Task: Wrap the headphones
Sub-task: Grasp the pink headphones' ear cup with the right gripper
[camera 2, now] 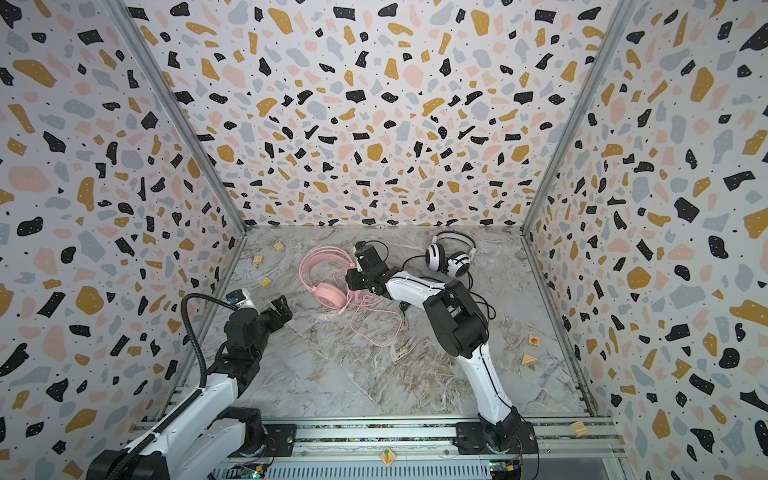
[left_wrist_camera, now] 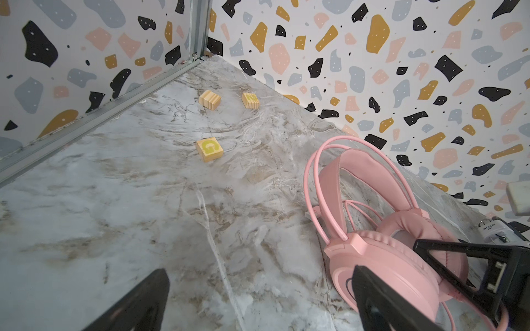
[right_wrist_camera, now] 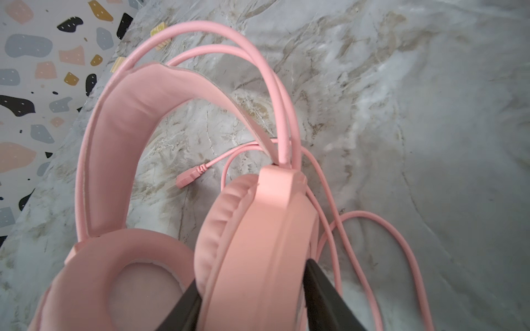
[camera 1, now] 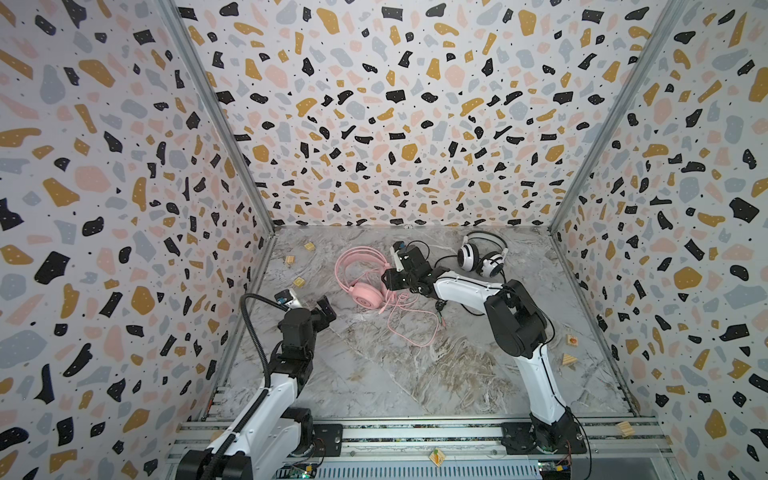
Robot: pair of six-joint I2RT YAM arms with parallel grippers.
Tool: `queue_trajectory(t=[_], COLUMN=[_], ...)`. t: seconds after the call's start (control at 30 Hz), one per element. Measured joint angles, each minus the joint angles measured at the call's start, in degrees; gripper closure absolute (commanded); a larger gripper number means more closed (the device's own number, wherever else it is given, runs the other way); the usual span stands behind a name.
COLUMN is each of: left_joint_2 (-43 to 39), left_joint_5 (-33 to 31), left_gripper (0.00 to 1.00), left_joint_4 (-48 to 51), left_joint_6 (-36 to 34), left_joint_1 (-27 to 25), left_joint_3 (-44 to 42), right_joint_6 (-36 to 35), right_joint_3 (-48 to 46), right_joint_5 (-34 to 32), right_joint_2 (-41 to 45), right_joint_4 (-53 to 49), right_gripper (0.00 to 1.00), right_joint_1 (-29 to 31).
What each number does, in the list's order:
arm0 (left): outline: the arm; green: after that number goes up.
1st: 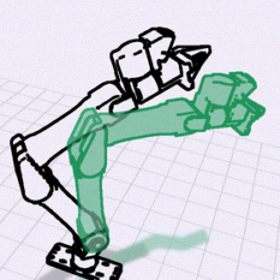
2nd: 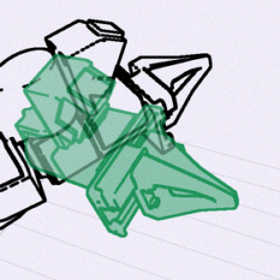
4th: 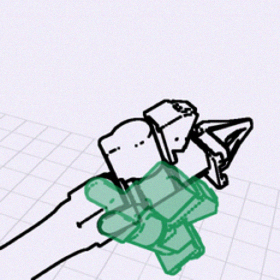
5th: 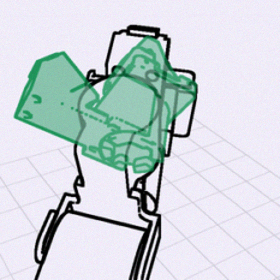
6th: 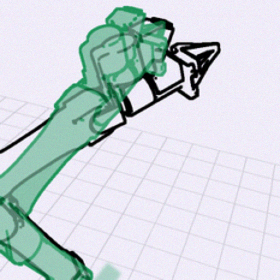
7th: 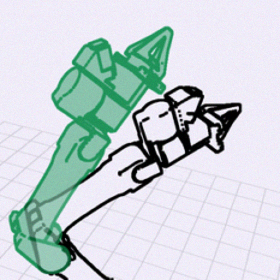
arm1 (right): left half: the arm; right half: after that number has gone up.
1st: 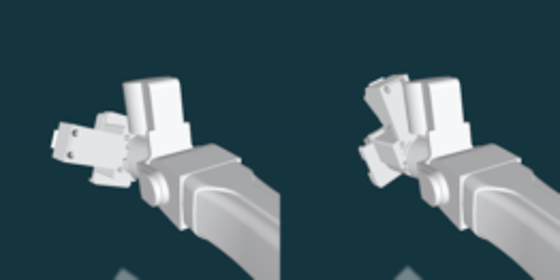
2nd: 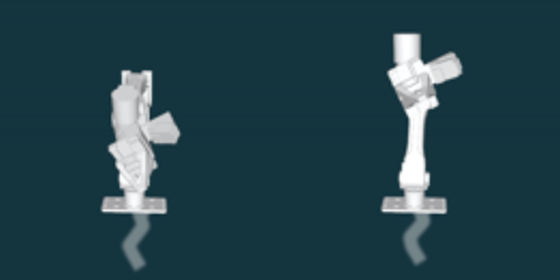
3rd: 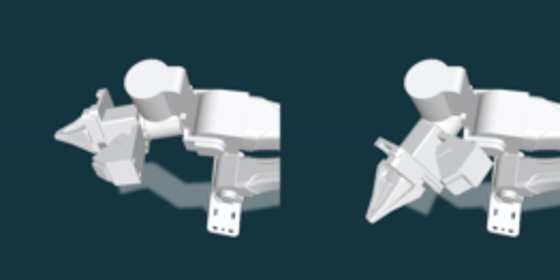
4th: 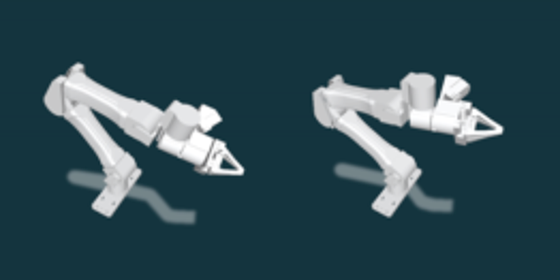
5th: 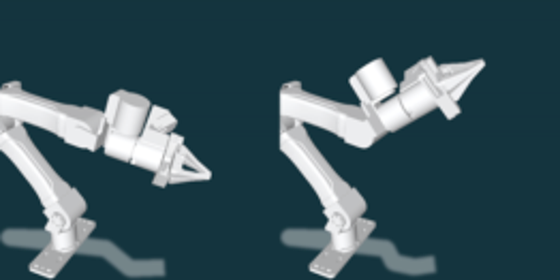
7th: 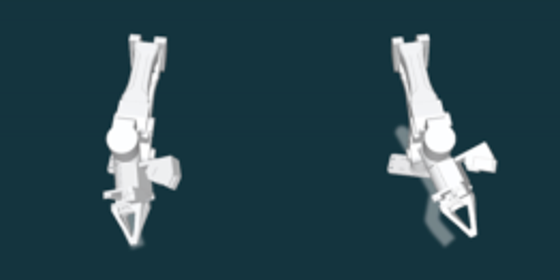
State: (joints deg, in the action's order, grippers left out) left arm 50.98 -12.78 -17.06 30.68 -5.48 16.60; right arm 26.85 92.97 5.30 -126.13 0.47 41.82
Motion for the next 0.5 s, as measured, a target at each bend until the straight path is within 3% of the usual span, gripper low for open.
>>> queue_trajectory(t=[0.27, 0.5], left_joint_2=[-0.44, 0.13], left_joint_5=[5.03, 9.66], left_gripper=[0.00, 0.00], left_joint_4=[-3.72, -6.12], left_joint_6=[-0.02, -0.02], left_joint_1=[0.00, 0.00], left_joint_3=[-2.03, -2.05], right_joint_6=[-2.12, -6.73], right_joint_3=[-18.80, -24.22], right_joint_5=[-2.19, -7.67], right_joint_2=[12.33, 17.49], right_joint_4=[7.80, 10.71], right_gripper=[0.67, 0.67], right_joint_1=[0.98, 4.26])
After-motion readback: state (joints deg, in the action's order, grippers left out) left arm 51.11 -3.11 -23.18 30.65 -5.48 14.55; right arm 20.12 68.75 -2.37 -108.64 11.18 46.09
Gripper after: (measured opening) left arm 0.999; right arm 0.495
